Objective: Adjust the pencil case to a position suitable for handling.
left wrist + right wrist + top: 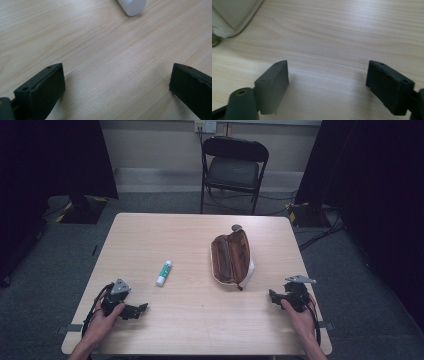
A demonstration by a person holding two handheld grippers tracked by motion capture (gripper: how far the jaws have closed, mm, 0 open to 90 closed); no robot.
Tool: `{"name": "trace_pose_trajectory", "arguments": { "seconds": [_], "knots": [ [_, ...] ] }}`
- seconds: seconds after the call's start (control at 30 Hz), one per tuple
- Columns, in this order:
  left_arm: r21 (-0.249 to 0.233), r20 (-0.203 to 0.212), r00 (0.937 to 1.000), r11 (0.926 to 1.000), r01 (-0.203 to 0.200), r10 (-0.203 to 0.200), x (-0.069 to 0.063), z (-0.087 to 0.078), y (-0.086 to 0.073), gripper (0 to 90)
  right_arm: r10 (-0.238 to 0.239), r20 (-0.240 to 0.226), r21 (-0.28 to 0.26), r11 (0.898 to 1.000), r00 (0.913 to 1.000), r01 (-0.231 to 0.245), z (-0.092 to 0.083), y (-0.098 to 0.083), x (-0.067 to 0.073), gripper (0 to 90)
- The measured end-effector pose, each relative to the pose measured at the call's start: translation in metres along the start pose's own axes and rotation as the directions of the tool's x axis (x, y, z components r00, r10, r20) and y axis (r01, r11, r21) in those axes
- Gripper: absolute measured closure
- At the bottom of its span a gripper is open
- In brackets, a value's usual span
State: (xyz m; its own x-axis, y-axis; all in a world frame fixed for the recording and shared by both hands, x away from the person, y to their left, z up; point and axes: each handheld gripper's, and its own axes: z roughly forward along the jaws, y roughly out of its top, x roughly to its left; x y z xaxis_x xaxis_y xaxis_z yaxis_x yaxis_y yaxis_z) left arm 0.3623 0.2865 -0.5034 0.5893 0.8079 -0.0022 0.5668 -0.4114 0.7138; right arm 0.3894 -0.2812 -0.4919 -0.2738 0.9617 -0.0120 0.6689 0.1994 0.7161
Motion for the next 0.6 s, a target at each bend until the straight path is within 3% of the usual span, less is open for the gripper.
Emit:
{"name": "trace_pose_trajectory", "arguments": {
  "seconds": [0.17,0.37,0.47,0.53,0.6],
  "knots": [
    [0.000,0.000,1.0000,1.0000,0.000,0.000,0.000,0.000,0.000,0.0,-0.023,-0.042,-0.070,0.997,0.9988,0.020,-0.017,0.004,0.007,22.8],
    [0.001,0.000,1.0000,1.0000,0.000,0.000,0.000,0.000,0.000,0.0,-0.065,-0.089,-0.089,0.994,0.9939,0.057,-0.031,0.015,0.023,26.8],
    [-0.001,0.000,1.0000,1.0000,0.001,-0.001,0.000,0.000,0.000,0.0,-0.106,-0.161,-0.136,0.987,0.9812,0.084,-0.041,0.025,0.041,32.6],
    [0.001,0.000,1.0000,1.0000,0.002,-0.002,0.000,0.000,0.000,0.0,-0.138,-0.177,-0.159,0.981,0.9745,0.110,-0.044,0.032,0.049,35.1],
    [0.001,0.000,1.0000,1.0000,0.001,-0.001,0.000,0.000,0.000,0.0,-0.143,-0.211,-0.168,0.980,0.9671,0.108,-0.042,0.044,0.055,37.1]
  ]
}}
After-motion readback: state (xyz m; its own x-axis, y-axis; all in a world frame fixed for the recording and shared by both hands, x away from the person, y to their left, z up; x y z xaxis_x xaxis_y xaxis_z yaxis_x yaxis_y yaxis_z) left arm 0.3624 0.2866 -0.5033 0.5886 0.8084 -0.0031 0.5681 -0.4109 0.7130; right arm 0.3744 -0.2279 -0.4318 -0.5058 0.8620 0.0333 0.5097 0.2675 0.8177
